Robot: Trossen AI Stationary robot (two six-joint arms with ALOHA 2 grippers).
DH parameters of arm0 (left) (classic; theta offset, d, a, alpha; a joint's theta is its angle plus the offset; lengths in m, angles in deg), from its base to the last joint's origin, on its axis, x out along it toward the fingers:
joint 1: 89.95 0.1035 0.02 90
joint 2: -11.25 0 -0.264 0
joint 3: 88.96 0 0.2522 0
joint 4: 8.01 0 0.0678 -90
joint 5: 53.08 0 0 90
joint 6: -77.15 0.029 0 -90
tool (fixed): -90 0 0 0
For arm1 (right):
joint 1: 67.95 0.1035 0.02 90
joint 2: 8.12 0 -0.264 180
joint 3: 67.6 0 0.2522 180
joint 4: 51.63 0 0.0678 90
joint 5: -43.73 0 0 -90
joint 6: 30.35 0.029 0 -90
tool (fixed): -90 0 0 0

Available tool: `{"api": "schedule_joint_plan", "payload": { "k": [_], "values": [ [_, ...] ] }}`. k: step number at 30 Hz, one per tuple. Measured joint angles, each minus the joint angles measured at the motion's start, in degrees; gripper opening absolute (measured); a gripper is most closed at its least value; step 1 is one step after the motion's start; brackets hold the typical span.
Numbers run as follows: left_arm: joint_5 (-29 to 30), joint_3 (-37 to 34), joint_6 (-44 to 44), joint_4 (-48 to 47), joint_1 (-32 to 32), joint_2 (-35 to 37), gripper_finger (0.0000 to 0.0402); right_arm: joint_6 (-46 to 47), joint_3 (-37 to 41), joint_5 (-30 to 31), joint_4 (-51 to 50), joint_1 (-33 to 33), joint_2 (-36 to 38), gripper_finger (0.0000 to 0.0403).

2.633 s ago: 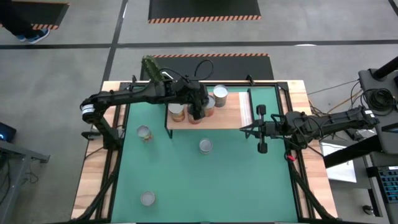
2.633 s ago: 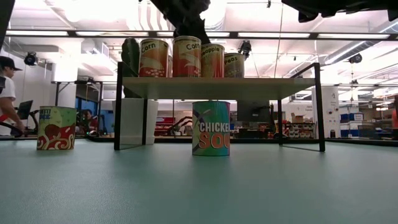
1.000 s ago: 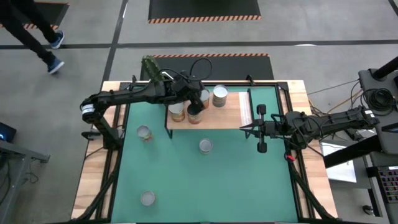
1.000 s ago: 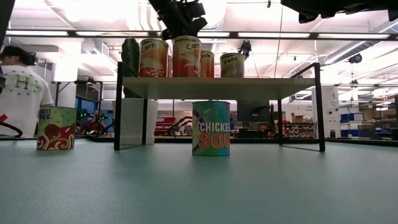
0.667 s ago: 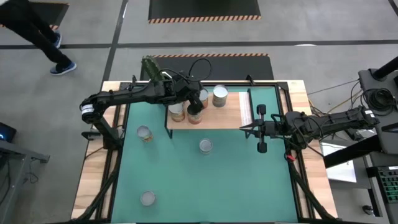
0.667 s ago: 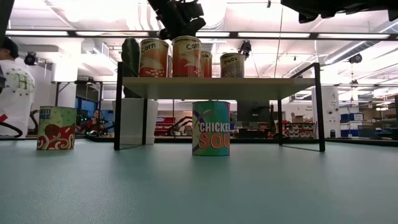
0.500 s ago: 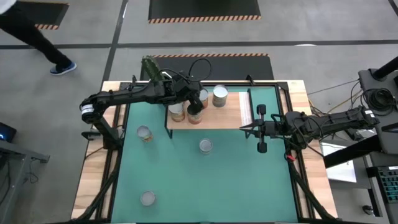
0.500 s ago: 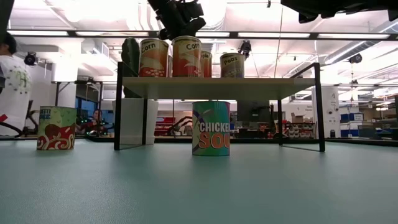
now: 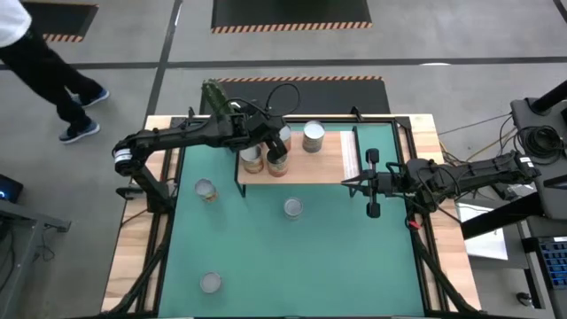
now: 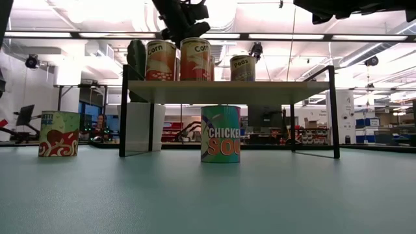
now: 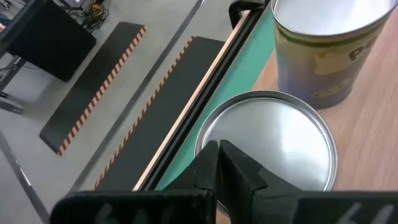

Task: Pick and place cans onto a shelf
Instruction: Put the canned pineapple on the shelf

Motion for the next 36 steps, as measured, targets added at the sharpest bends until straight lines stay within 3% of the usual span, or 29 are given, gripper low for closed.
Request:
{"api": "schedule_joint_plan", "payload": {
  "k": [36],
  "values": [
    [1.6,0.1,-2.6,-2.7,0.0,0.6,0.0000,0.0,0.0,0.0,0.0,0.0,0.0,0.0009]
  ]
}}
